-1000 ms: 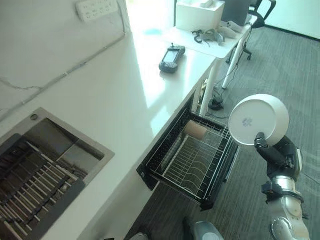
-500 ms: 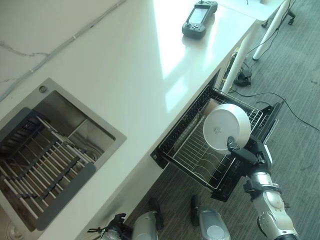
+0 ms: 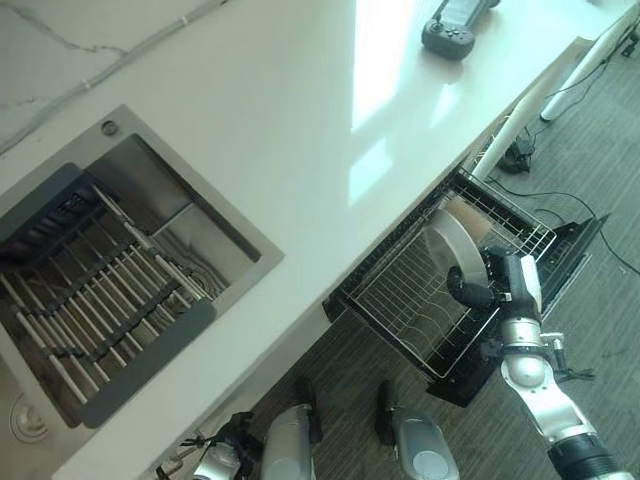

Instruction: Place the dishes in the dishwasher.

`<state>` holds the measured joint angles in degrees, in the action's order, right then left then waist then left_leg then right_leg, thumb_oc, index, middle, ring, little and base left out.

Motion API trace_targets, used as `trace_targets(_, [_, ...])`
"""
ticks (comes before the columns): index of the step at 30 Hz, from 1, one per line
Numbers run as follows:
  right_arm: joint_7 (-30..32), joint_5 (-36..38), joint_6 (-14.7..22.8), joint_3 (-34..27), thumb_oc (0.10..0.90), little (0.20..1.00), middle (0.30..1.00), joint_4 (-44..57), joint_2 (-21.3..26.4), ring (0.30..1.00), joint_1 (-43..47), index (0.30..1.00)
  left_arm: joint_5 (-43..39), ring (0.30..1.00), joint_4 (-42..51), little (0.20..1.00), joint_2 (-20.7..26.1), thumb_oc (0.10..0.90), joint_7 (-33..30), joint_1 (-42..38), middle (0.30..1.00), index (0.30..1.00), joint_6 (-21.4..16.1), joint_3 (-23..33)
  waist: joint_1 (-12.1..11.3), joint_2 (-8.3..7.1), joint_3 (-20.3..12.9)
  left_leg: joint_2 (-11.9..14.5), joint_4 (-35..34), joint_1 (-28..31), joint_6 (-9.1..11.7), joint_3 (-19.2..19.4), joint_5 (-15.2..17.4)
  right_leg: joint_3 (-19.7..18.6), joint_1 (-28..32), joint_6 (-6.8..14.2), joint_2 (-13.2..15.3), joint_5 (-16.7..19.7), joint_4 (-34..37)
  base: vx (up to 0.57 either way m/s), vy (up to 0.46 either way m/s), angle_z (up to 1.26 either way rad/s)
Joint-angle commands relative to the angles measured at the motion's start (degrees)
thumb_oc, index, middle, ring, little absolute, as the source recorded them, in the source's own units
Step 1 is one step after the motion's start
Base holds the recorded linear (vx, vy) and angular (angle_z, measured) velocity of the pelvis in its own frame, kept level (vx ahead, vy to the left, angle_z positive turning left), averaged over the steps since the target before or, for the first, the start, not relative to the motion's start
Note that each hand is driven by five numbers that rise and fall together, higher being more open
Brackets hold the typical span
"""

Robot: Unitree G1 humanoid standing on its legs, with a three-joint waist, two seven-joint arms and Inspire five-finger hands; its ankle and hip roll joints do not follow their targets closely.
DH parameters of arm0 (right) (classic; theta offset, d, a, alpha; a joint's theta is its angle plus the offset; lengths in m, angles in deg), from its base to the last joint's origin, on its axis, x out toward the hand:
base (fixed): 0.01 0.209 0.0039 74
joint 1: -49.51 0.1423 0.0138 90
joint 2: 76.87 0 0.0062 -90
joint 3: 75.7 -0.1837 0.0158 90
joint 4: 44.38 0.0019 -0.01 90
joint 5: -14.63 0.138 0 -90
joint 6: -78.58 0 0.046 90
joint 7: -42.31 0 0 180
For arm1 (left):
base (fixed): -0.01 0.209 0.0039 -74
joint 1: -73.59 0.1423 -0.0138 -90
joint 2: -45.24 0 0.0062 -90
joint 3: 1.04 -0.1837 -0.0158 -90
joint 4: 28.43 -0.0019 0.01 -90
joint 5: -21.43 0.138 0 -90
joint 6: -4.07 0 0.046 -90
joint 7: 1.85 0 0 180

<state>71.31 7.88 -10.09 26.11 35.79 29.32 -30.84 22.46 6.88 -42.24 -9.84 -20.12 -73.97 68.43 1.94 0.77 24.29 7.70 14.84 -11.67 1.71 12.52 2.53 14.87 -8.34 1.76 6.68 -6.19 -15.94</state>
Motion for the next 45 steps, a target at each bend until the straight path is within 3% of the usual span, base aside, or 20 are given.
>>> trace_targets(1, [8.06,-13.16,-3.91,-0.75,0.4,0.3,0.3,4.6,5.88,0.3,7.73,0.3,2.44,0.9,0.86,0.9,-2.44,0.8,1.63,0.34,0.9,0.9,-1.43,-1.95,-0.72,0.11,-1.6,0.57,2.35,1.15,0.12,-5.67,4.37,-0.83,1.35,2.65,1.2,-2.26,-1.25,-0.02,0.008,0.05])
trace_targets(5, [10.68,-22.8,-10.04,4.47,0.4,0.3,0.3,0.02,6.96,0.3,13.57,0.3,4.05,0.9,0.49,0.9,-1.37,0.8,2.76,-1.82,0.9,0.9,-1.83,-3.16,-2.14,0.31,-0.37,0.38,2.35,-0.09,0.07,-6.21,4.01,0.07,0.72,2.81,1.43,-2.09,-1.25,-0.03,0.012,0.15])
trace_targets(8, [17.05,-27.96,-13.06,9.38,0.4,0.3,0.3,-6.84,6.76,0.3,18.13,0.3,5.19,0.9,-0.32,0.9,-0.77,0.8,2.51,-3.51,0.9,0.9,-3.54,-5.15,-3.4,0.98,1.2,-0.06,2.35,-1.38,-0.31,-7.17,3.51,0.85,0.07,2.72,1.42,-1.7,-1.25,-0.05,0.03,0.11])
trace_targets(10, [19.49,-27.5,-13.16,11.79,0.4,0.3,0.3,-11.8,7.1,0.3,21.31,0.3,5.03,0.9,-1.24,0.9,-0.41,0.8,2.15,-5.08,0.9,0.9,-5.06,-6.5,-4.17,1.55,2.3,-0.55,2.35,-2.62,-0.69,-7.74,3.0,1.34,-0.65,2.63,1.32,-1.21,-1.25,-0.1,0.041,0.13])
trace_targets(11, [21.92,-25.95,-12.6,15.11,0.4,0.3,0.3,-18.92,6.86,0.3,25.31,0.3,4.09,0.9,-1.2,0.9,-0.01,0.8,1.34,-7.19,0.9,0.9,-6.38,-8.3,-5.23,2.81,4.22,-1.04,2.35,-4.47,-1.16,-8.57,2.04,2.11,-1.74,2.37,1.05,-0.35,-1.25,-0.13,0.044,0.17])
trace_targets(13, [23.14,-24.31,-12.02,17.53,0.4,0.3,0.3,-24.4,6.35,0.3,28.2,0.3,2.99,0.9,-0.49,0.9,0.44,0.8,0.24,-8.69,0.9,0.9,-7.57,-9.74,-6.1,3.81,5.51,-2.01,2.35,-6.8,-1.73,-9.14,1.25,2.39,-4.41,2.1,1.44,-0.54,-3.37,-0.16,0.036,0.17])
trace_targets(16, [24.58,-20.62,-11.21,20.15,0.4,0.3,0.3,-30.13,4.64,0.3,31.05,0.3,1.07,0.9,0.63,0.9,0.82,0.8,-0.8,-9.59,0.9,0.9,-8.52,-10.91,-7.3,4.76,5.51,-3.42,2.35,-9.67,-1.98,-9.75,1.46,1.97,-7.8,2.46,2.15,-1.81,-5.86,-0.06,0.011,0.18])
trace_targets(20, [25.15,-21.26,-11.71,20.92,0.4,0.3,0.3,-31.8,2.79,0.3,32.33,0.3,-0.11,0.9,1.24,0.9,1.17,0.8,-1.52,-9.91,0.9,0.9,-8.74,-10.86,-7.81,6.1,5.51,-4.23,2.35,-12.63,-2.68,-10.19,0.34,2.57,-11.1,1.79,2.41,-1.36,-7.56,-0.08,0.036,0.11])
trace_targets(36, [20.86,-15.48,-18.21,22.69,0.4,0.3,0.3,-39.55,-7.16,0.3,23.46,0.3,-4.38,0.9,-0.52,0.9,-2.11,0.8,-3.27,-9.4,0.9,0.9,-10.22,-10.39,-5.94,7.02,5.51,-5.56,2.35,-12.65,-3.03,-8.5,1.27,0.16,-14.04,1.22,3.56,-3.9,-12.13,0.0,0.034,-0.03])
trace_targets(39, [25.41,-9.23,-21.42,20.59,0.4,0.3,0.3,-41.77,-7.54,0.3,21.46,0.3,-6.31,0.9,-0.96,0.9,-2.57,0.8,-3.77,-9.76,0.9,0.9,-9.96,-10.32,-5.07,7.06,5.51,-5.24,2.35,-12.86,-3.12,-7.45,1.16,-0.07,-14.83,1.14,3.85,-3.92,-12.73,0.01,0.001,0.03])
trace_targets(45, [28.02,-7.1,-20.44,16.4,0.4,0.3,0.3,-43.54,-7.38,0.3,20.16,0.3,-8.1,0.9,-1.35,0.9,-3.43,0.8,-3.78,-9.52,0.9,0.9,-9.77,-10.22,-4.13,7.57,5.51,-5.24,2.35,-13.23,-3.12,-6.93,0.95,-0.8,-15.98,0.74,3.62,-4.27,-13.59,0.0,0.01,-0.03])
